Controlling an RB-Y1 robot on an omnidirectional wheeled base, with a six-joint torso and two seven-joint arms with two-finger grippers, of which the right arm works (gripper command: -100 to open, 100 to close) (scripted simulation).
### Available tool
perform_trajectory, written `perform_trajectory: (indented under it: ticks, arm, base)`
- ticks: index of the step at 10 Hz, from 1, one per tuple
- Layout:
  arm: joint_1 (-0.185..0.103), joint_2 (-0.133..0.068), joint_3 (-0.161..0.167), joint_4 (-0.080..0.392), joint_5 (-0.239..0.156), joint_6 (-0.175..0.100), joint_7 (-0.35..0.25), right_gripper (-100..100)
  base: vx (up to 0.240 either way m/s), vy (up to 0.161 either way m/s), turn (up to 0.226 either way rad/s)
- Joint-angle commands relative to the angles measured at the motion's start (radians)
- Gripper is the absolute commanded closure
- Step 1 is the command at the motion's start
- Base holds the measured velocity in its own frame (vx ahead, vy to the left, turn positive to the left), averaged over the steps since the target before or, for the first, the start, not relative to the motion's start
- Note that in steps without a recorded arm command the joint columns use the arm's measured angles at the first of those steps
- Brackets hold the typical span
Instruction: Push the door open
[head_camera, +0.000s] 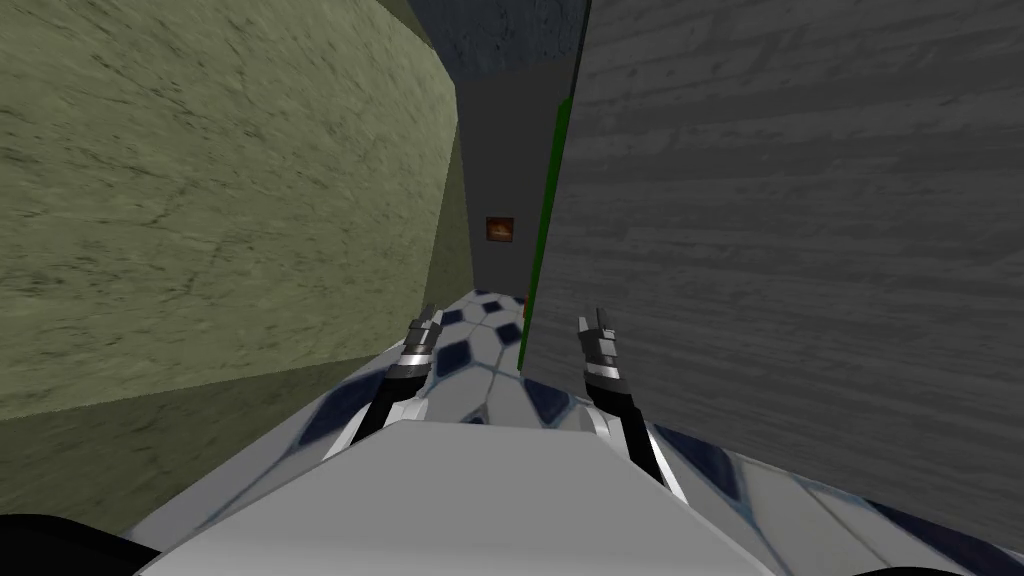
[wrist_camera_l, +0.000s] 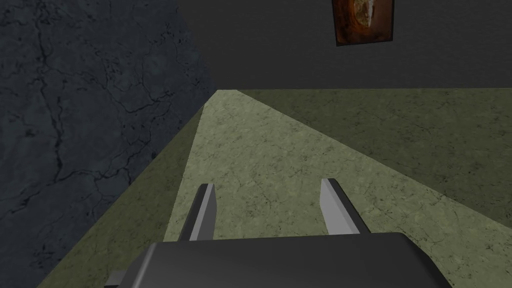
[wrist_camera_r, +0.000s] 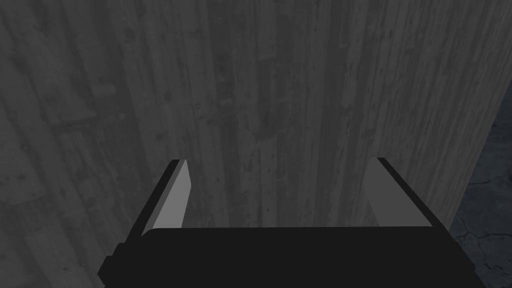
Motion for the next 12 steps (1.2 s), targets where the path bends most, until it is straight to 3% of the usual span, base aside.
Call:
perform_trajectory:
  ticks: [1,12]
  arm:
    - [0.009,-0.007,-0.006,0.016,-0.028,-0.015,-0.011,-100]
    - [0.049,-0.038,-0.038,0.142,-0.232,-0.105,-0.084,-100]
  base:
    - [0.132,0.138,-0.144]
    - [0.129,0.145,-0.171]
